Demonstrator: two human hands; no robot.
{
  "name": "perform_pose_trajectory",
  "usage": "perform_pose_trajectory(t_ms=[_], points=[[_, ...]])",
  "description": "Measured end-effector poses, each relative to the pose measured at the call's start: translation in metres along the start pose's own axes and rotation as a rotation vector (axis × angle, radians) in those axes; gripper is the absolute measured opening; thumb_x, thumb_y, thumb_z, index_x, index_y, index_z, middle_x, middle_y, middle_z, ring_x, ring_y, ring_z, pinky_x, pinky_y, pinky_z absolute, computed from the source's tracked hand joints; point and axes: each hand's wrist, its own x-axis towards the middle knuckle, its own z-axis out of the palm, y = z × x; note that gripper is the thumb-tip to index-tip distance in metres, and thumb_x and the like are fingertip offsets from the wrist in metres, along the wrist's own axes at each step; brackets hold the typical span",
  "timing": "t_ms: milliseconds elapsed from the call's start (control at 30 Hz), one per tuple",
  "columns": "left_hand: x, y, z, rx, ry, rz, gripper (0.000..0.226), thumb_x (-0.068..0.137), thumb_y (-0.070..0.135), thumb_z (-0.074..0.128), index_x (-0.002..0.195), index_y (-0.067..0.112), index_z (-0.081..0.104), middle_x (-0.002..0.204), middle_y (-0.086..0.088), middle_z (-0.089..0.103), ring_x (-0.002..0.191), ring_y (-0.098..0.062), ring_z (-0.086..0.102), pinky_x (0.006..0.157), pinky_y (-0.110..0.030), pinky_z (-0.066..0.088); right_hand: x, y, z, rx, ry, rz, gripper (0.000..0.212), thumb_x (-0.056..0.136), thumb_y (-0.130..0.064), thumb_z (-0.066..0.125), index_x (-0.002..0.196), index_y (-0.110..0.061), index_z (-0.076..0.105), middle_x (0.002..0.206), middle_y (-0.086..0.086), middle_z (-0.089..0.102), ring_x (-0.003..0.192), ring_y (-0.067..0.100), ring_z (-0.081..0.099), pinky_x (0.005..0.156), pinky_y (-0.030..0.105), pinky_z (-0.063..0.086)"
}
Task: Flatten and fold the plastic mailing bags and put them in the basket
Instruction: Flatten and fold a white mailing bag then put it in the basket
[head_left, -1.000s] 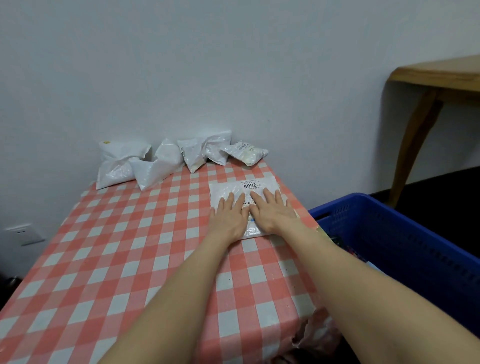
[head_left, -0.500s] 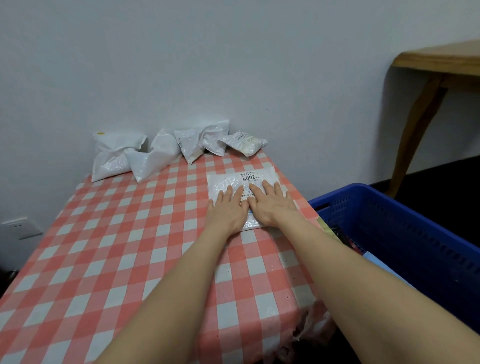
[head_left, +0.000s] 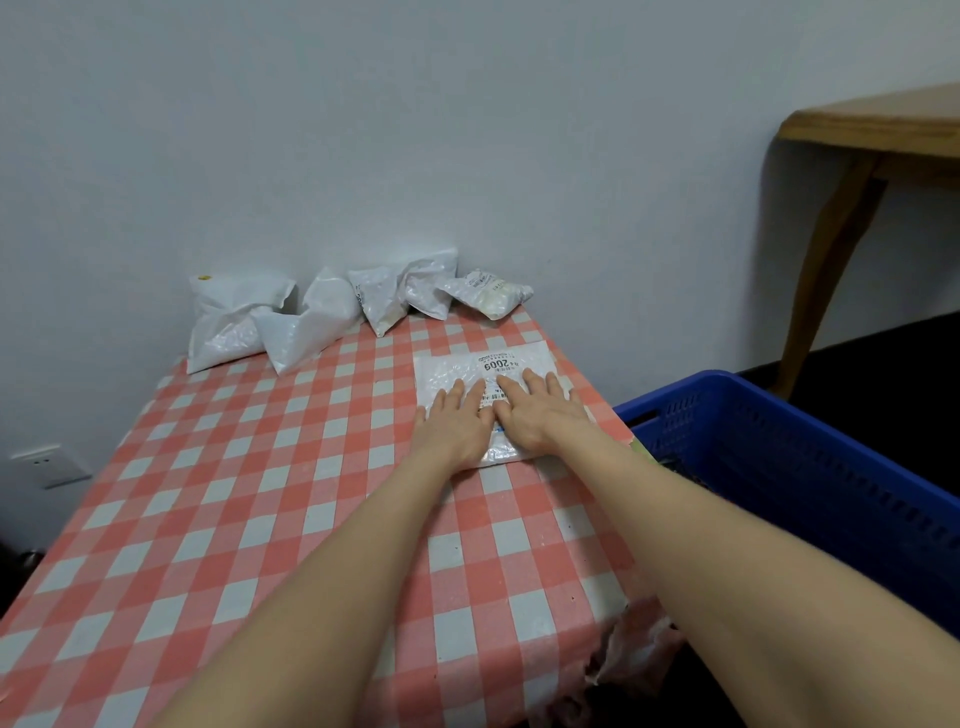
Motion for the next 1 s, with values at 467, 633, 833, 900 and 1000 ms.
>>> perform_pose_trajectory(t_ms=[467,633,833,900,1000], points=[[0.045,-0.012,-0.025,-0.016,0.064,-0.029,0.054,0.102,0.037,0.017,0.153,0.027,0.002,0.161,-0.001,-0.001,0.148,-0.025,-0.003,0.119,-0.048,0.003,0.048,-0.002,-0.024,0.0,0.078,-0.074,0.055,0.102,-0.036,0.018,0.155,-0.028,0.007,0.163,0.0,-0.001,0.148,0.031,-0.008,0.12,0.048,0.001],[0.051,-0.011,-0.011,0.009,0.004,-0.047,0.052,0.102,0.037,0.013,0.152,0.031,0.002,0.161,0.0,-0.004,0.148,-0.025,-0.006,0.118,-0.05,0.001,0.055,0.001,-0.015,0.027,-0.015,-0.038,0.055,0.101,-0.037,0.015,0.155,-0.03,0.007,0.163,-0.001,-0.003,0.149,0.028,-0.01,0.12,0.048,-0.003],[0.051,-0.012,-0.008,0.044,0.014,-0.046,0.052,0.102,0.039,0.012,0.152,0.031,0.003,0.161,0.001,-0.004,0.148,-0.024,-0.007,0.119,-0.049,-0.001,0.054,0.001,-0.012,-0.002,-0.016,-0.031,0.055,0.101,-0.038,0.015,0.155,-0.029,0.008,0.163,-0.001,-0.004,0.149,0.027,-0.011,0.119,0.048,-0.005],[0.052,-0.012,-0.006,0.059,0.013,-0.045,0.052,0.101,0.039,0.012,0.152,0.031,0.004,0.161,0.001,-0.004,0.148,-0.025,-0.006,0.119,-0.05,0.0,0.055,0.001,-0.012,0.0,-0.016,-0.03,0.055,0.101,-0.038,0.015,0.155,-0.028,0.009,0.163,-0.001,-0.004,0.149,0.027,-0.011,0.119,0.048,-0.005],[0.053,-0.013,-0.006,0.057,0.012,-0.049,0.052,0.102,0.039,0.012,0.153,0.031,0.005,0.161,0.001,-0.004,0.148,-0.024,-0.005,0.119,-0.05,0.0,0.055,0.0,-0.012,-0.007,-0.02,-0.034,0.055,0.101,-0.039,0.015,0.155,-0.028,0.009,0.163,0.0,-0.004,0.149,0.028,-0.01,0.12,0.048,-0.005]])
